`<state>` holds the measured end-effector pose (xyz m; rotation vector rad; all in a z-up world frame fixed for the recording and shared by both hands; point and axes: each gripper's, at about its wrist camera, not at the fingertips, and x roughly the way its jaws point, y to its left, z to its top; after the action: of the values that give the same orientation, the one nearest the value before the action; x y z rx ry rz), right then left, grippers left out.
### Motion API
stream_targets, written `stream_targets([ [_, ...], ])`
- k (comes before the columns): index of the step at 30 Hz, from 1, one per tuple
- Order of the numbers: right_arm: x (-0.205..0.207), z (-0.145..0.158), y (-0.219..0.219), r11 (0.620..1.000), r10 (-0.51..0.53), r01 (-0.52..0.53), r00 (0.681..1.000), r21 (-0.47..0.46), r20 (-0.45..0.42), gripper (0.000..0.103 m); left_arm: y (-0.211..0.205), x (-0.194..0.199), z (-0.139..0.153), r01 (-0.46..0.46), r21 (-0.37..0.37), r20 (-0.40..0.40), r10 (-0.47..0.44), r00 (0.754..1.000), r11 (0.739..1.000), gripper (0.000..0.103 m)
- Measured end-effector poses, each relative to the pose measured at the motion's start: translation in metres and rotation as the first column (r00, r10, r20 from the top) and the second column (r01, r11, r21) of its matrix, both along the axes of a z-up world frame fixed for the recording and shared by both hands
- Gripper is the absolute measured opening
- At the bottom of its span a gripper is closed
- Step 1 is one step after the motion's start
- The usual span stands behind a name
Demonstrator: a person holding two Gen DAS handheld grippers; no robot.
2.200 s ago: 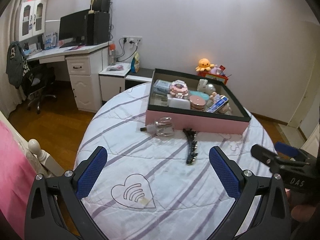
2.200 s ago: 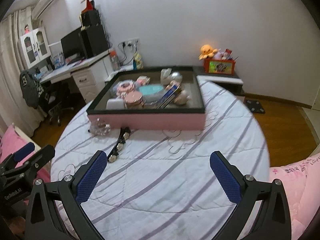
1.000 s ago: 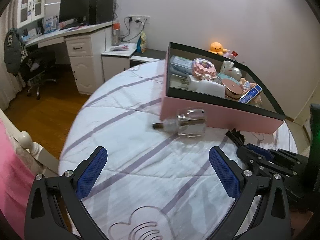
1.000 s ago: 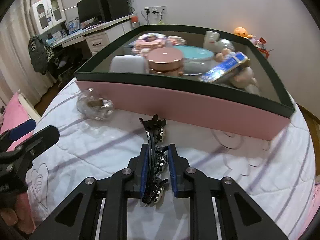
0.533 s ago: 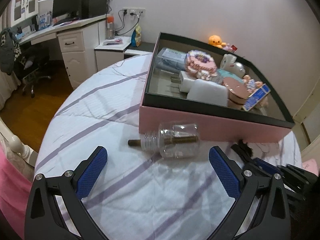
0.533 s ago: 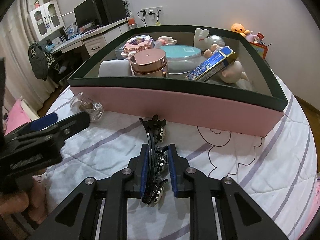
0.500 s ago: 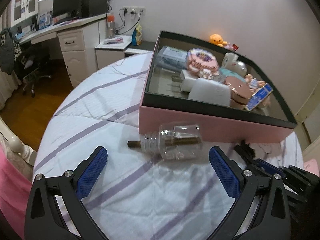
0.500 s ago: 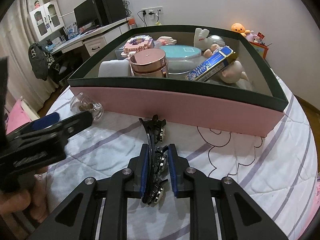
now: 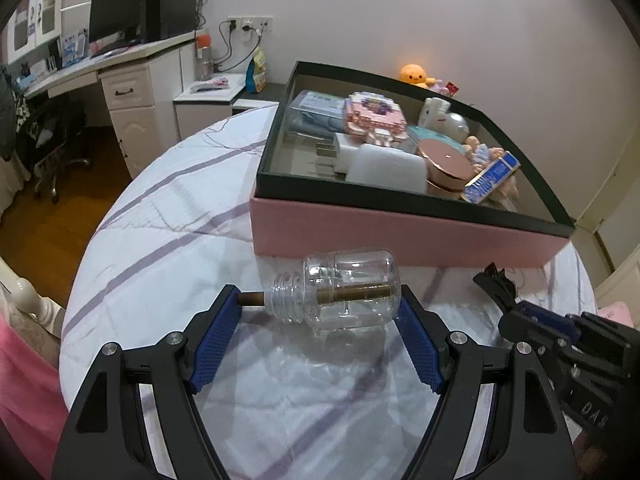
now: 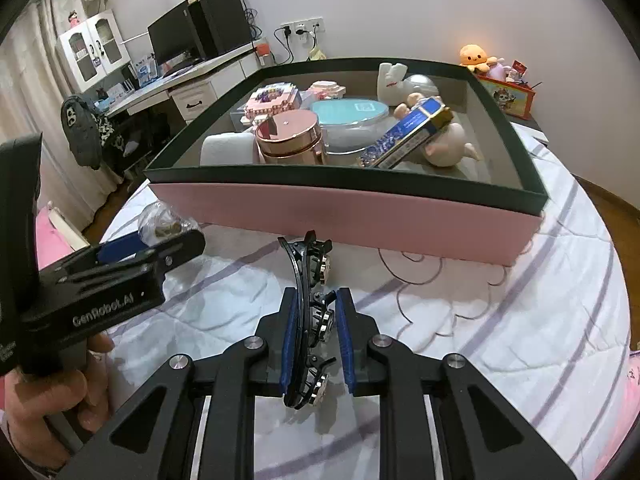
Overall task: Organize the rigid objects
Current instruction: 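Grasp the glass bottle with the left tool while the right grasps the black hair clip, then lower the bottle and hair clip into the box and open both tools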
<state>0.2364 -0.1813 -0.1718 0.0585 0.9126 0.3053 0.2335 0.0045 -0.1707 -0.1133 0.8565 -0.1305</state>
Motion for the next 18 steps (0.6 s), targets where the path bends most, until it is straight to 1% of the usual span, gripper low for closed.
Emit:
stream_targets([
  [4,-0.007,0.008,-0.005,1.0,-0.004,0.003,1.0,0.012,0.013,0.019,-0.001,-0.012,0.009,0.008,0.002,0.017,-0.008,1.0,1.0,0.078],
  [8,-0.014,0.022,-0.012,0.999,-0.008,0.007,0.999,0.033,0.041,0.019,0.0,-0.023,0.024,0.02,-0.002,0.05,-0.02,0.999,1.0,0.078],
  [13,-0.014,0.05,-0.022,0.998,-0.018,0.012,0.995,0.053,0.101,0.019,-0.001,-0.03,0.052,0.042,-0.007,0.113,-0.041,0.993,0.999,0.078],
  [18,-0.001,0.079,-0.033,0.998,-0.033,0.024,0.985,0.052,0.169,0.019,-0.008,-0.02,0.079,0.06,-0.007,0.173,-0.057,0.983,0.998,0.078],
])
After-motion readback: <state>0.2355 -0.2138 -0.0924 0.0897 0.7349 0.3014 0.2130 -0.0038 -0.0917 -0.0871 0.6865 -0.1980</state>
